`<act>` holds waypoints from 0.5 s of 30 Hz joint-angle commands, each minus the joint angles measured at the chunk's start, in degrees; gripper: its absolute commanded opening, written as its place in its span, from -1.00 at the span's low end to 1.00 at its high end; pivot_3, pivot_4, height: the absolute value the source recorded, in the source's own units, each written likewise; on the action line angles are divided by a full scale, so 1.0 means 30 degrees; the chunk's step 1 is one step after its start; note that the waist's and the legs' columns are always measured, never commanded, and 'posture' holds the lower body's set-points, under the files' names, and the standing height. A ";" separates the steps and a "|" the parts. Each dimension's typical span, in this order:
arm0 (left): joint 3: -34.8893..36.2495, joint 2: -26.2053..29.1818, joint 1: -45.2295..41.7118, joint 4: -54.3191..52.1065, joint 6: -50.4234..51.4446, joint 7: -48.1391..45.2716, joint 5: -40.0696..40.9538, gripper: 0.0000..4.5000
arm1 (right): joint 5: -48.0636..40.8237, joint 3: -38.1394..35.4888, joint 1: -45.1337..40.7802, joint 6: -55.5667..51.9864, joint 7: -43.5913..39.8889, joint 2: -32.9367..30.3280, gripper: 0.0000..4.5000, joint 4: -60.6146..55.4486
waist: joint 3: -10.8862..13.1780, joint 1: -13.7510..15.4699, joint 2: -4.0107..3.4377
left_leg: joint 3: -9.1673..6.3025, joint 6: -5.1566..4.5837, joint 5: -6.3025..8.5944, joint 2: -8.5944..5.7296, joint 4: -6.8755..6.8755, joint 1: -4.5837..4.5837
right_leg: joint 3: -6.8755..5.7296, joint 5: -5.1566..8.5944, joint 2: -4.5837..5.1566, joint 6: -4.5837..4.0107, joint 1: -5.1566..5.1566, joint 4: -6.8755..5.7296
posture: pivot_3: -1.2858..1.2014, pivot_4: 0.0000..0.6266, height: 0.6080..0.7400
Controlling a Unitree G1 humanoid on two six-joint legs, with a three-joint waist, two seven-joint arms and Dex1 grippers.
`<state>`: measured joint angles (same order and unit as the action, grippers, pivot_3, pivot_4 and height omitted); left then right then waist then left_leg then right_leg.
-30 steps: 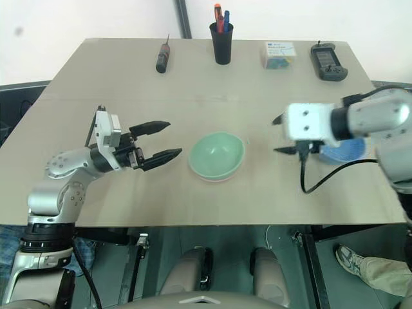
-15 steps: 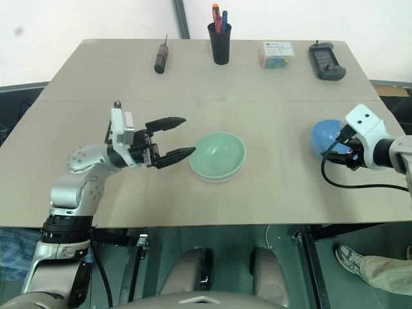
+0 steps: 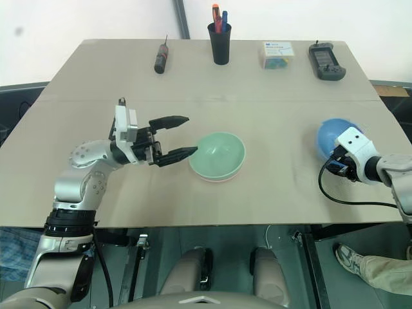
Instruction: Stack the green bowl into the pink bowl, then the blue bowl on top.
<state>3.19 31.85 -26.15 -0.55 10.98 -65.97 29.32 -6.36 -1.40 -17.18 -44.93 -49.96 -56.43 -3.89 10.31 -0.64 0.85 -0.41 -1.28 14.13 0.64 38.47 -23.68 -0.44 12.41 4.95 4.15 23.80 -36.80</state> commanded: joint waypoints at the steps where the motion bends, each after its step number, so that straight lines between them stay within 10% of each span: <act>1: 0.0112 0.0093 -0.0134 -0.0496 -0.0206 0.0055 0.0014 1.00 | 0.0290 -0.0026 -0.0404 0.0736 0.0111 -0.0344 -0.98 0.0029 | -0.0003 -0.0017 0.0004 | 0.0002 0.0000 0.0000 -0.0001 0.0003 0.0000 | 0.0000 0.0000 0.0001 0.0000 -0.0001 0.0000 | 0.03 -0.52 1.00; 15: 0.0563 0.0732 0.0443 -0.0808 -0.0101 0.0154 0.0162 1.00 | 0.0511 0.1370 -0.2192 0.4126 -0.3016 -0.2108 -1.00 -0.3735 | -0.0002 -0.0068 0.0005 | -0.0006 0.0000 0.0000 0.0007 0.0012 0.0012 | -0.0003 0.0000 -0.0006 0.0002 -0.0012 -0.0002 | 0.03 -0.52 1.00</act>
<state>3.07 33.25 -24.89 -0.93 11.03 -65.63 29.37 -5.23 3.45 -21.81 -34.33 -57.79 -61.20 -11.51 10.30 -0.84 0.86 -0.43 -1.27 14.13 0.66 38.51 -23.64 -0.44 12.41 4.93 4.16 23.77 -36.81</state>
